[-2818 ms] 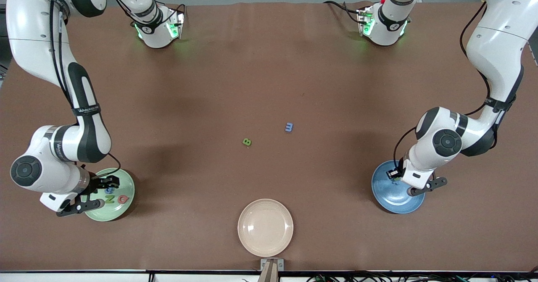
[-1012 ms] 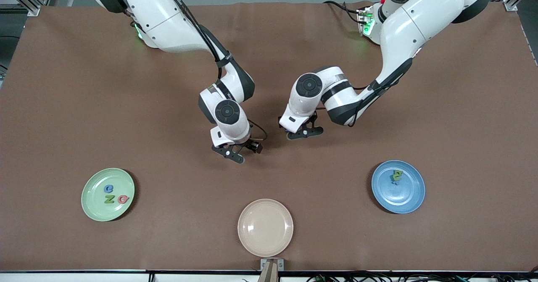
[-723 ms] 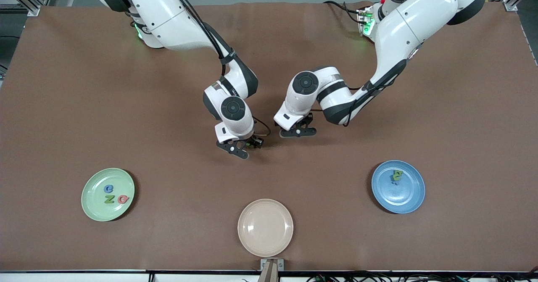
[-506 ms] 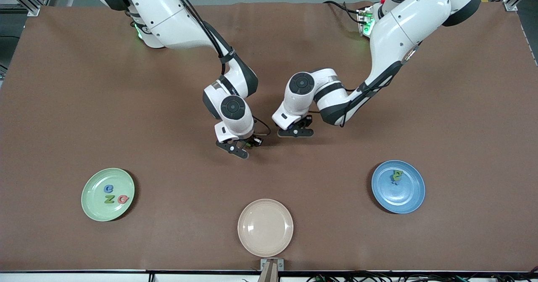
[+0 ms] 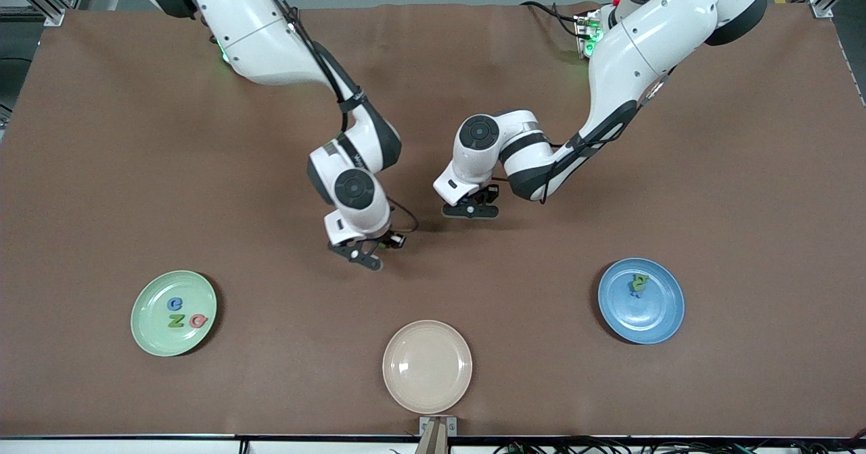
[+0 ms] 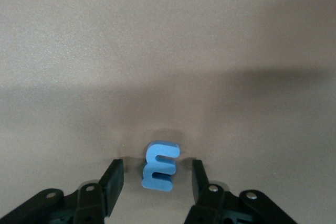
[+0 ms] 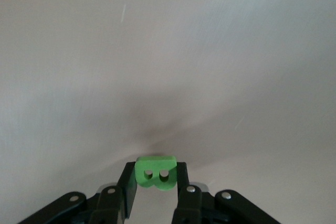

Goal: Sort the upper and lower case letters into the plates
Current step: 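Drop the B on the green plate while the left gripper drops the E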

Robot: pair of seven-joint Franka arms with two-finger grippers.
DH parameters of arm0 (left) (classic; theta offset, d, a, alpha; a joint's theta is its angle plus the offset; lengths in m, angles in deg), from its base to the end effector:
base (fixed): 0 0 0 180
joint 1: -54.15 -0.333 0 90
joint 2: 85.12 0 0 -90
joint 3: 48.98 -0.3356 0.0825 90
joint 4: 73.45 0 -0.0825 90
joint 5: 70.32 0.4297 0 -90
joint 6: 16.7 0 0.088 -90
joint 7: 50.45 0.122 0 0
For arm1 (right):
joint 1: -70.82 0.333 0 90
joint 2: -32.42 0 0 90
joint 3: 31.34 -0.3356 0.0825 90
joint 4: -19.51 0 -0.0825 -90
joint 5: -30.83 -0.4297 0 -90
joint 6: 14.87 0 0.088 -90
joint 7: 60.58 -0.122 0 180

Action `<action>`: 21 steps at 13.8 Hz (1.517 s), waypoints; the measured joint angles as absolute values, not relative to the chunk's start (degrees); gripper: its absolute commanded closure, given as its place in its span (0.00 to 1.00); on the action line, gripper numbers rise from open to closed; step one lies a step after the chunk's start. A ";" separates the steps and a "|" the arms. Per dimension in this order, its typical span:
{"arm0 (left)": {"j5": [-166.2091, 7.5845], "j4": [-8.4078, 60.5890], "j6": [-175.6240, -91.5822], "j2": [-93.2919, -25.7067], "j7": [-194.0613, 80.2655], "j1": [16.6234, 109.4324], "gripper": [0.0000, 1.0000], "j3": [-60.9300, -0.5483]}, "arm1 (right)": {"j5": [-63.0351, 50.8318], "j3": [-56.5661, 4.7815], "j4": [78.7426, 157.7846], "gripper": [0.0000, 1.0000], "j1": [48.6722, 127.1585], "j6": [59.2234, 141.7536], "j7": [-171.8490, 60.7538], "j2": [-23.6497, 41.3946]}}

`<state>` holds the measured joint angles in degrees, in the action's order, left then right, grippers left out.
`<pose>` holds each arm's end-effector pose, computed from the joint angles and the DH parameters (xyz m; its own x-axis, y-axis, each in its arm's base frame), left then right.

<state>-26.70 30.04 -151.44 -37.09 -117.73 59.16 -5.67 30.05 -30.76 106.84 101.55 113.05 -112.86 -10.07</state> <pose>0.4844 -0.4843 0.1437 0.9985 -0.0543 0.0046 -0.0544 -0.9980 0.0308 0.6515 0.3802 0.1881 0.9237 -0.3824 -0.0231 -0.3819 -0.9239 0.0240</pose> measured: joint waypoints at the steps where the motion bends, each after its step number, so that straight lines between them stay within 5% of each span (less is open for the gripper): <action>1: -26.69 30.04 -151.44 -37.05 -117.73 59.26 0.64 -5.75 | 30.05 -30.64 105.21 0.99 98.60 110.80 -108.31 -9.55; 3: -26.69 30.02 -151.37 -37.03 -117.73 59.37 0.88 -6.03 | 30.04 -30.46 103.25 0.99 91.65 108.57 -97.41 -8.82; 5: -26.69 29.89 -151.25 -37.14 -117.75 59.41 0.97 -6.03 | 30.06 -30.45 103.00 0.99 84.79 108.35 -84.93 -8.74; 12: -26.69 28.95 -150.33 -37.32 -117.99 58.93 1.00 -6.74 | 34.58 -30.43 101.02 0.98 66.69 108.88 -39.46 -8.81; 21: -26.67 26.34 -137.21 -43.01 -112.93 37.87 1.00 5.18 | 33.67 -31.56 100.79 0.92 64.21 109.23 -46.62 -10.10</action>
